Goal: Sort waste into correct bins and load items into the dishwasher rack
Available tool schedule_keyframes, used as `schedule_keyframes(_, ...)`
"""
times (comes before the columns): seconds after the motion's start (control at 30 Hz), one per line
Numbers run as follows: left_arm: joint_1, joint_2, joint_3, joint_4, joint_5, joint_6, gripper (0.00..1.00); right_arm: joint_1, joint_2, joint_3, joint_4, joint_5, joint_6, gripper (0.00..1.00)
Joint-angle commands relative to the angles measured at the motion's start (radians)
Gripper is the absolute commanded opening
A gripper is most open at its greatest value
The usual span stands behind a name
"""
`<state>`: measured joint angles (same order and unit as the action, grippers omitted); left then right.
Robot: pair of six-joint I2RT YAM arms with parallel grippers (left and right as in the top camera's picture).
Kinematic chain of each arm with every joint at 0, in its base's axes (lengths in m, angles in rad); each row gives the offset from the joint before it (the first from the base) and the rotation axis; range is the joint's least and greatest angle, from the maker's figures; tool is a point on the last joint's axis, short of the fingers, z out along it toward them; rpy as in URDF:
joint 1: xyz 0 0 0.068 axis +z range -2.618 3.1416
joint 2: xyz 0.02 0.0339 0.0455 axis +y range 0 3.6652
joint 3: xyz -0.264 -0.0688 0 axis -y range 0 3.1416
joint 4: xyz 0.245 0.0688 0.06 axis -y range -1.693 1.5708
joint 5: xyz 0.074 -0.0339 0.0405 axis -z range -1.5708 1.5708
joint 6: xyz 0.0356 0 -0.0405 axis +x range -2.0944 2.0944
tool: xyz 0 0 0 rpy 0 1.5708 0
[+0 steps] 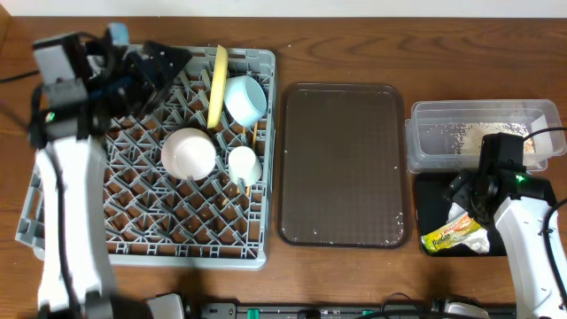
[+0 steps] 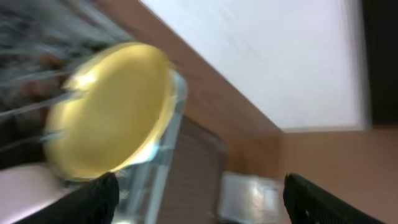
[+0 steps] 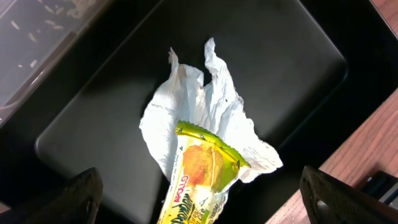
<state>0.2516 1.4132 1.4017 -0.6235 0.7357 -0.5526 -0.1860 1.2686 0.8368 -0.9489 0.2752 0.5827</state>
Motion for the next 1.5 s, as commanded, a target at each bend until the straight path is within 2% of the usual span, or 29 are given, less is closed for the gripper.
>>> schedule_keyframes(0.0,-0.010,-0.101,0.003,-0.076,-0.463,-0.002,0.86,-0.007,-0.008,0.012,-0.001,0.020,-0.004,0.99)
schedule_keyframes(0.1,-0.019,-0.156,0.003,-0.141,-0.619,-0.002,0.90,-0.007,-0.008,0.012,-0.001,0.020,-0.004,0.99)
schedule_keyframes(0.3,-0.019,-0.185,0.003,-0.215,-0.621,-0.002,0.93,-0.007,-0.008,0.012,-0.001,0.020,-0.004,0.99)
schedule_keyframes(0.87,-0.019,-0.184,0.003,-0.219,-0.621,-0.002,0.94,0.005,-0.031,0.012,-0.001,0.020,-0.004,0.99)
schedule_keyframes(1.07,-0.019,-0.184,0.003,-0.218,-0.621,-0.002,0.94,0.081,-0.273,0.012,-0.001,0.020,-0.004,0.99)
schedule_keyframes(1.23,-0.019,-0.184,0.003,-0.219,-0.621,-0.002,0.95,0.231,-0.528,0.012,0.005,0.031,-0.004,0.99)
schedule_keyframes(1.33,-0.019,-0.184,0.003,-0.218,-0.621,-0.002,0.94,0.325,-0.685,0.012,0.012,0.122,-0.004,0.99)
schedule_keyframes(1.47,-0.019,-0.184,0.003,-0.218,-0.621,-0.002,0.95,0.376,-0.900,-0.006,0.124,0.145,-0.004,0.99)
